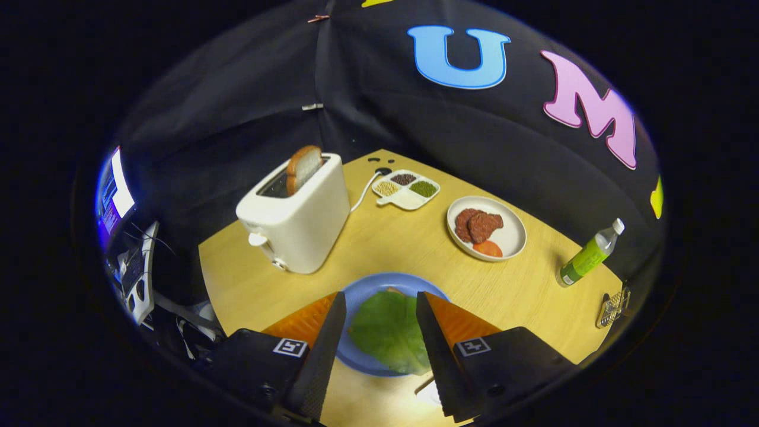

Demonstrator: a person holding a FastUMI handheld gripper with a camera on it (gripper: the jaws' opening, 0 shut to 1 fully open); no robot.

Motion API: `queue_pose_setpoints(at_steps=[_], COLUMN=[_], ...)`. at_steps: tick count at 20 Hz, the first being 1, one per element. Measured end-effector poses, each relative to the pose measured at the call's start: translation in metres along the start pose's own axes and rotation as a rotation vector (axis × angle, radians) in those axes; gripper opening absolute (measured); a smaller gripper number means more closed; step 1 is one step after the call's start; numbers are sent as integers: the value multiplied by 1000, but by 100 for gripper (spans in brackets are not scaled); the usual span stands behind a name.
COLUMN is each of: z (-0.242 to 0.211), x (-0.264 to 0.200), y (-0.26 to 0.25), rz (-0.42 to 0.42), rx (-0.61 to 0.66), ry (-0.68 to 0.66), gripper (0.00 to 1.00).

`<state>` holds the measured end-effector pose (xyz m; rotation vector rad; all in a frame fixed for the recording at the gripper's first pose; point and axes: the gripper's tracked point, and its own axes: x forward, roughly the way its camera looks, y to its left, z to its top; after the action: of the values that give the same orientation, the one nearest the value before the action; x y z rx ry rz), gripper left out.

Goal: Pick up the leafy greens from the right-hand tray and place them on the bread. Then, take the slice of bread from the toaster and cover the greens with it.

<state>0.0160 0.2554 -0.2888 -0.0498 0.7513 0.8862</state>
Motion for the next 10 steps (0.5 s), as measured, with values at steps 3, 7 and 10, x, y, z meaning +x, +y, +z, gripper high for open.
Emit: queue_pose_setpoints(at_steps=[3,7,10], z=[48,99,124], x=[4,25,53], y=[26,64,92], rz=[24,63,87], rx=[14,43,50], ry=[-69,-113,-126], gripper=[76,76,76])
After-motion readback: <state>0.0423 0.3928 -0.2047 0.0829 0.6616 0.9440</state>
